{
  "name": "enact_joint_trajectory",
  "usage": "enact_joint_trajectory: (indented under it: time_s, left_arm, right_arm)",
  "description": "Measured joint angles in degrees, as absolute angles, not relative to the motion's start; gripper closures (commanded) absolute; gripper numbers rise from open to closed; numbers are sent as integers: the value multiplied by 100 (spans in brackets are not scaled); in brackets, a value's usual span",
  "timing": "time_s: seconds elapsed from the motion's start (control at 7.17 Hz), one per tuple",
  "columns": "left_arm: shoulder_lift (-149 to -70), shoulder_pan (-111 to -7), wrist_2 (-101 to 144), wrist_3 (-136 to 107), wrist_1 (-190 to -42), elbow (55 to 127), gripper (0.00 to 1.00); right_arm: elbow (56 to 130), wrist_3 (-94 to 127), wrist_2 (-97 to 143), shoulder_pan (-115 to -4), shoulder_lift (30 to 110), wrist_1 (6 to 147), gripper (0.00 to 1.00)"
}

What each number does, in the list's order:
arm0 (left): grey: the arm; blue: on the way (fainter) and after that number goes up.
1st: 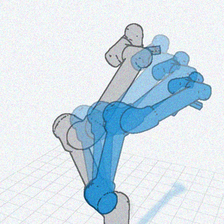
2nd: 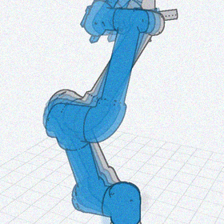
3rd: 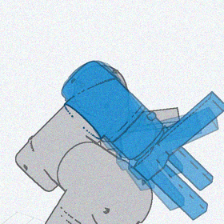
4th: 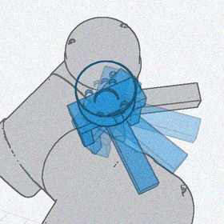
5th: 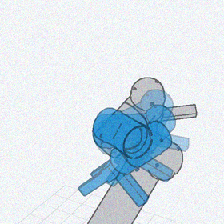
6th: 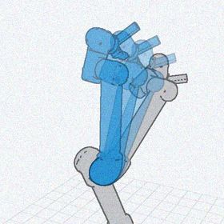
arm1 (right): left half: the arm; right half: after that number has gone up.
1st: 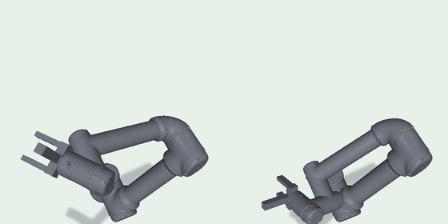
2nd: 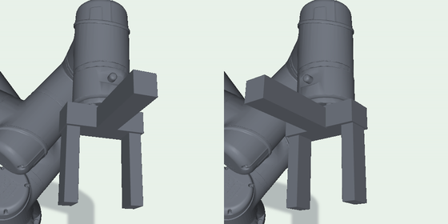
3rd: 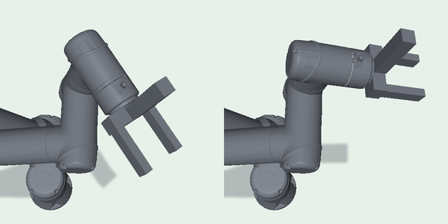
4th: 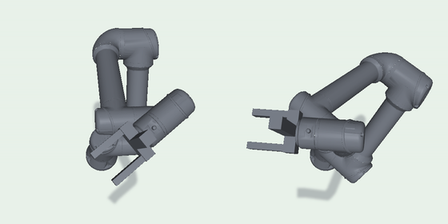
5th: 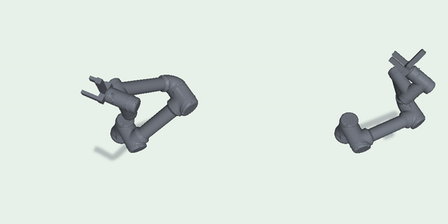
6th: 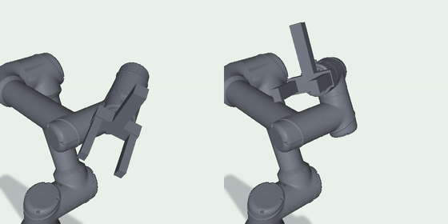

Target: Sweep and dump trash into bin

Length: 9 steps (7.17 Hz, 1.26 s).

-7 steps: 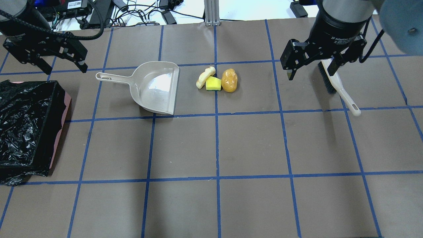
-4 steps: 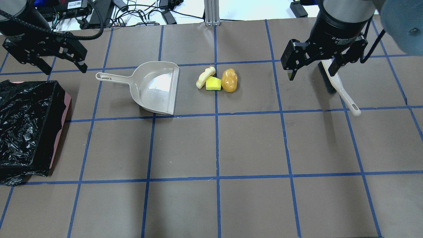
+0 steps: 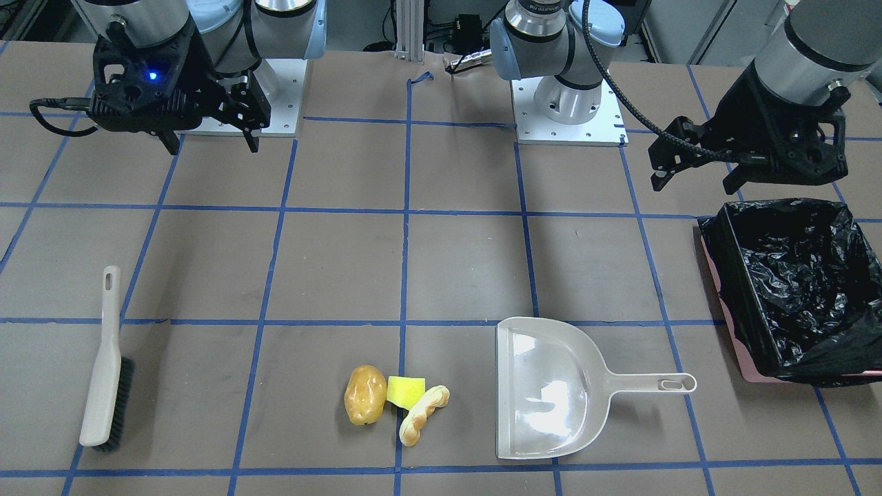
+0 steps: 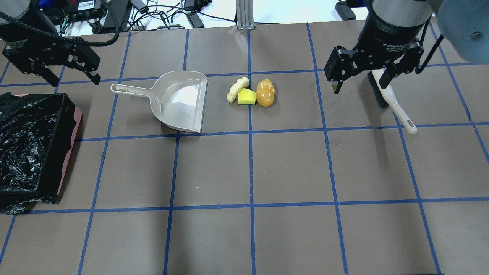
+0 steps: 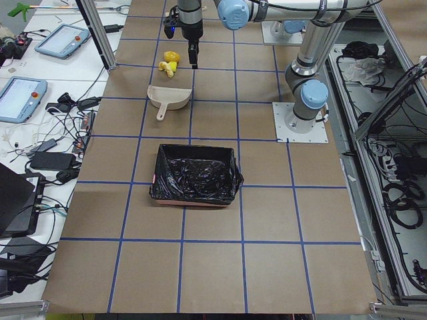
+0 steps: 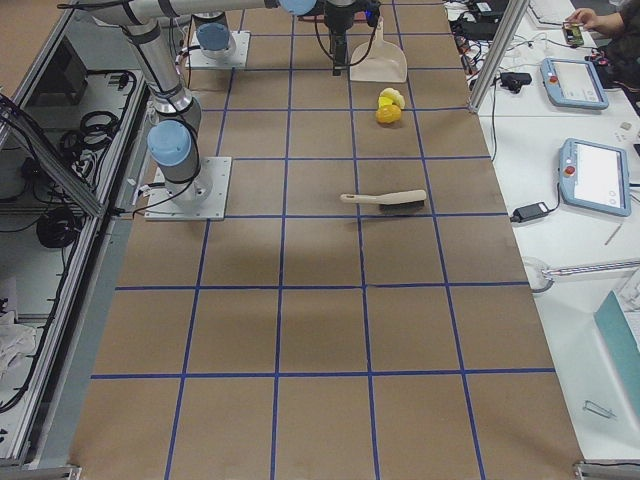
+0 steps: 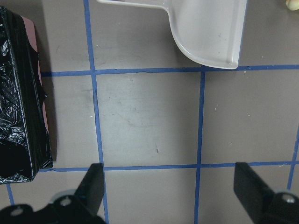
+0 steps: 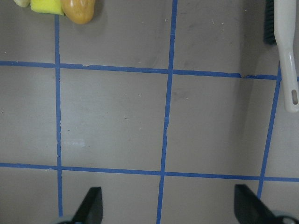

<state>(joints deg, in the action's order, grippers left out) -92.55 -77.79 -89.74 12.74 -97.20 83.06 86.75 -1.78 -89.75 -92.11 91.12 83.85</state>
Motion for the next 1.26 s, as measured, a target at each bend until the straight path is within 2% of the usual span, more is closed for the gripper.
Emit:
enact_joint_trajectory:
  time_s: [0.84, 1.26]
  left_arm:
    - [-9256, -7778, -8974, 1274, -9727, 8307, 0]
    - [-9255, -7778, -8977, 1274, -9737, 8311, 0]
  right_arm:
    - [8675, -219, -8980, -9169, 9101, 8404, 0]
    - [8979, -601, -9072, -8522, 9024, 8469, 1]
